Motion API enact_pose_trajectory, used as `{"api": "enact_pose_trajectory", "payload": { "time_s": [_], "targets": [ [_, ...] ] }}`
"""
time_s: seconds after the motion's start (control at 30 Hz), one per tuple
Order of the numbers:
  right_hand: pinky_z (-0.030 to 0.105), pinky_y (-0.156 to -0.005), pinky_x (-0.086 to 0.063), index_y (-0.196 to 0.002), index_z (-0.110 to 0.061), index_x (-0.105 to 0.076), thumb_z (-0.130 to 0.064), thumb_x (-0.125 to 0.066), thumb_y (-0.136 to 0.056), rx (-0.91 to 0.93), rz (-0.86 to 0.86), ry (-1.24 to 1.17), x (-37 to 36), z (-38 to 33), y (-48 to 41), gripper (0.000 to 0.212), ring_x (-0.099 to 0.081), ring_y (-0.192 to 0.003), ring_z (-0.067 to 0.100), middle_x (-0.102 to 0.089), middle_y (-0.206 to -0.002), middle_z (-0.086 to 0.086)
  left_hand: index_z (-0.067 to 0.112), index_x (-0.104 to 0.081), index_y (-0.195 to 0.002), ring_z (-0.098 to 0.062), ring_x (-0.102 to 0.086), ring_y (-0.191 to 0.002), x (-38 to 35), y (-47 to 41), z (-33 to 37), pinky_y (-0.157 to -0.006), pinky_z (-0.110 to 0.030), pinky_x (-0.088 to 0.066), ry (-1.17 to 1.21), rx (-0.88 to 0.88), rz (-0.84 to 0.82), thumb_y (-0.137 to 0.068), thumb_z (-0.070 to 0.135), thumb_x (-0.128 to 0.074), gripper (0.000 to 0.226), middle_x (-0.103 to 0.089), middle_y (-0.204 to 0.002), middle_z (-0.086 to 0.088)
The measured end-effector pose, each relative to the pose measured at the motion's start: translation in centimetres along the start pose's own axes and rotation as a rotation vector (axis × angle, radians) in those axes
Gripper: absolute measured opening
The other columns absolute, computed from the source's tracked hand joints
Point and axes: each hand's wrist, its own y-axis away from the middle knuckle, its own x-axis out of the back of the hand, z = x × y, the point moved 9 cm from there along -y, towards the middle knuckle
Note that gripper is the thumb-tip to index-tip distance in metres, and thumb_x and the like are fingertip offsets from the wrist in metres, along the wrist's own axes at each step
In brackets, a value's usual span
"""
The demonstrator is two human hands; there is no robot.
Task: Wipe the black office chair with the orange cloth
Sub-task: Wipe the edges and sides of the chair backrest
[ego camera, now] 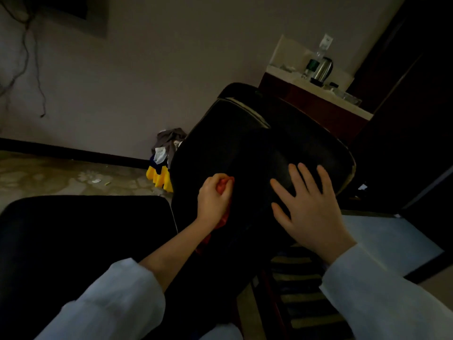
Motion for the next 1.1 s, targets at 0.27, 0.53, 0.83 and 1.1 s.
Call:
{"api": "enact_pose_trajectory", "payload": {
  "time_s": [0.27,0.53,0.83,1.1],
  "targets": [
    [0.047,-0.113,-0.022,-0.143,-0.032,-0.037,-0.051,-0.027,-0.096,0.328,-0.368,0.064,-1.8,-1.6,-6.2,0.052,-0.025,-0.141,0.031,-0.029,-0.154,0.003,0.017,-0.064,-0.102,-0.014,-0.059,-0.091,-1.3,-6.1,3.2,-0.079,-0.026,-0.048,0.052,0.008,0.099,-0.091,0.027,-0.059,0.015,-0.061,-0.101,-0.004],
    [0.034,-0.112,0.015,-0.148,-0.043,-0.004,-0.078,0.0,-0.076,0.464,-0.548,0.022,-4.0,0.0,-8.9,0.081,0.019,-0.142,0.013,0.009,-0.156,-0.019,0.025,-0.056,-0.121,-0.025,-0.046,-0.113,-2.2,-4.2,4.1,-0.091,-0.039,-0.037,-0.174,-0.222,0.094,-0.086,0.048,-0.053,0.042,-0.044,-0.129,-0.006],
    [0.048,-0.109,0.02,-0.145,-0.05,0.004,-0.074,0.003,-0.073,0.446,-0.583,0.025,-5.1,-0.8,-9.0,0.076,0.026,-0.14,0.019,0.018,-0.156,-0.015,0.041,-0.041,-0.13,-0.015,-0.05,-0.108,-2.1,-3.1,-0.3,-0.089,-0.033,-0.047,-0.039,-0.103,-0.022,-0.089,0.047,-0.053,0.043,-0.037,-0.119,0.008],
    [0.047,-0.111,0.018,-0.145,-0.049,0.0,-0.068,-0.018,-0.09,0.422,-0.602,0.013,-4.8,-0.8,-9.0,0.061,0.023,-0.142,0.017,0.013,-0.157,-0.016,0.027,-0.048,-0.132,-0.02,-0.055,-0.1,-1.1,-7.6,-5.2,-0.08,-0.026,-0.041,-0.071,0.097,0.062,-0.094,0.035,-0.052,0.039,-0.047,-0.115,-0.004]
  ]
}}
